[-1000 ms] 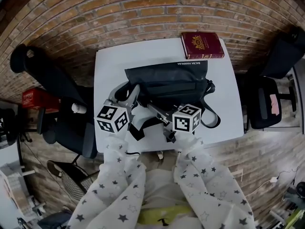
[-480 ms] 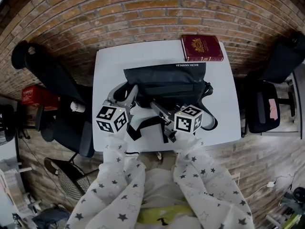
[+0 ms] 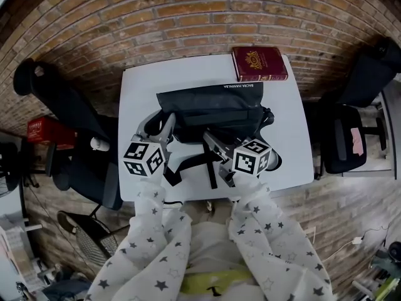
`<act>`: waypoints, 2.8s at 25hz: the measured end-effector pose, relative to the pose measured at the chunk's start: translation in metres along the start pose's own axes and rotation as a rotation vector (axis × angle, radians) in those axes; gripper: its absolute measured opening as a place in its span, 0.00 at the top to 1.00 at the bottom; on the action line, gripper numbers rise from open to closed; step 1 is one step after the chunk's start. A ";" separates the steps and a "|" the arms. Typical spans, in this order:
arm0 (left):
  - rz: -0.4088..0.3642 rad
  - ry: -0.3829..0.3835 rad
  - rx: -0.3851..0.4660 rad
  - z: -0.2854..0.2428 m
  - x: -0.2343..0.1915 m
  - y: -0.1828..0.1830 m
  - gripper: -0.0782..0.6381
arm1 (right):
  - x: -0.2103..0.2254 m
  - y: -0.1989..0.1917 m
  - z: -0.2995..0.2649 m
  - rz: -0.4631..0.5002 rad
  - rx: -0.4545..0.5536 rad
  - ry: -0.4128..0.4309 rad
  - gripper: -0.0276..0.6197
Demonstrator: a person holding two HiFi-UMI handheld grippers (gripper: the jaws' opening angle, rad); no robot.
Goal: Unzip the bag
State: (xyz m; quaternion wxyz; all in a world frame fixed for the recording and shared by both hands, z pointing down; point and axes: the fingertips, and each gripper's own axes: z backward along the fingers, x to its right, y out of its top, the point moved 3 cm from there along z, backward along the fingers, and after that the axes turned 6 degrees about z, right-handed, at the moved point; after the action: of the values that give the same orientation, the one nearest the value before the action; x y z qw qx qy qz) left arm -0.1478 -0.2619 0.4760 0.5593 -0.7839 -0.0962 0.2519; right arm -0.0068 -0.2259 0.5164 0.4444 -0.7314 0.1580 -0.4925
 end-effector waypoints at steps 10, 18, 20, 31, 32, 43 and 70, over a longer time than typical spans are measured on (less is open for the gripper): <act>-0.010 0.075 0.032 0.001 0.003 -0.001 0.73 | 0.007 0.004 0.013 0.049 -0.009 -0.053 0.93; -0.007 0.092 0.038 0.002 0.003 -0.001 0.73 | 0.018 0.011 0.030 0.074 0.000 -0.125 0.93; -0.007 0.095 0.039 0.002 0.003 -0.001 0.73 | 0.017 0.011 0.031 0.089 -0.005 -0.131 0.93; -0.005 0.112 0.049 0.001 0.003 -0.002 0.73 | 0.030 0.017 0.046 0.118 0.012 -0.201 0.93; -0.007 0.115 0.050 0.001 0.003 -0.002 0.73 | 0.030 0.017 0.047 0.124 0.010 -0.204 0.93; -0.013 0.131 0.058 0.001 0.003 -0.002 0.73 | 0.040 0.022 0.063 0.142 0.025 -0.263 0.93; -0.010 0.164 0.068 0.003 0.003 -0.002 0.73 | 0.059 0.035 0.109 0.177 0.060 -0.422 0.93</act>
State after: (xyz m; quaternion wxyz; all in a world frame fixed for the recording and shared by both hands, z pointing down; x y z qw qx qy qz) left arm -0.1458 -0.2574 0.4766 0.5927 -0.7821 -0.0455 0.1872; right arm 0.1219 -0.2306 0.5094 0.5307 -0.7880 0.1102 -0.2921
